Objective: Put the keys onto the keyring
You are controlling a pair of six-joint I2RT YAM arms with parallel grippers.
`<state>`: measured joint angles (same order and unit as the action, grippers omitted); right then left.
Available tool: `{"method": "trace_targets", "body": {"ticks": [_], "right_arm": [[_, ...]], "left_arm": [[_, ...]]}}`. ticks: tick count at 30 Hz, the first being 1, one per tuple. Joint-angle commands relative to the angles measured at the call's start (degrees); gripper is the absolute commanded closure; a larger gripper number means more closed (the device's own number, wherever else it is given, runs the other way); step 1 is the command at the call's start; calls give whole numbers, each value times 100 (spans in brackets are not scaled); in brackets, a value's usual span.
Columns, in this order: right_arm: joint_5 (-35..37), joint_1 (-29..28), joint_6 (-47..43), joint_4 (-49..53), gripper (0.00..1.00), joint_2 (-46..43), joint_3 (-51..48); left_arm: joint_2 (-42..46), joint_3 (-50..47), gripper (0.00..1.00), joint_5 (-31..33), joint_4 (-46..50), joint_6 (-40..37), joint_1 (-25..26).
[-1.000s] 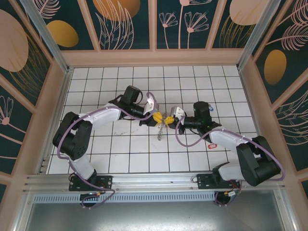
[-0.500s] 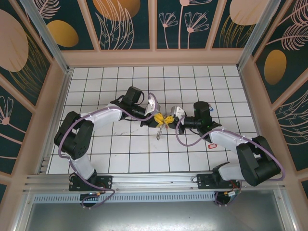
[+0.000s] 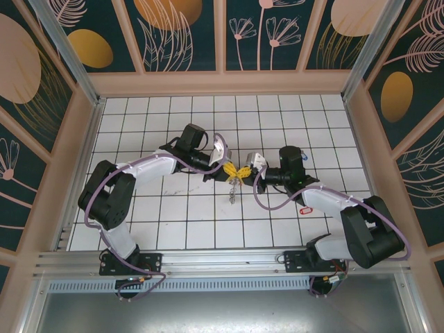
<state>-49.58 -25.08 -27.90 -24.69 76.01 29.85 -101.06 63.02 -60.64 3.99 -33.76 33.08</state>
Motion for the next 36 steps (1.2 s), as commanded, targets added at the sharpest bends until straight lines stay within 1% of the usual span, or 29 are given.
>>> {"method": "trace_targets", "body": {"ticks": [1,9,11,14,18,21,27,36], "right_arm": [[-260,38,118,-506,100,-16,30],[-298,38,161,-542,100,67,64],[-306,47,180,-562,100,72,67],[-289,47,205,-607,100,80,56],[-240,56,226,-601,99,76,56],[-43,55,80,-324,94,63,112],[221,47,-369,385,90,-3,314],[334,3,-470,633,84,-24,458]], "left_arm": [[-62,62,81,-76,-113,45,66],[-89,65,81,-9,-101,45,68],[-98,61,83,8,-100,45,69],[-107,70,87,35,-109,45,75],[-88,69,100,78,-109,28,69],[-72,71,100,139,-109,27,75],[7,113,100,271,-78,28,70],[127,114,100,336,-14,47,75]]}}
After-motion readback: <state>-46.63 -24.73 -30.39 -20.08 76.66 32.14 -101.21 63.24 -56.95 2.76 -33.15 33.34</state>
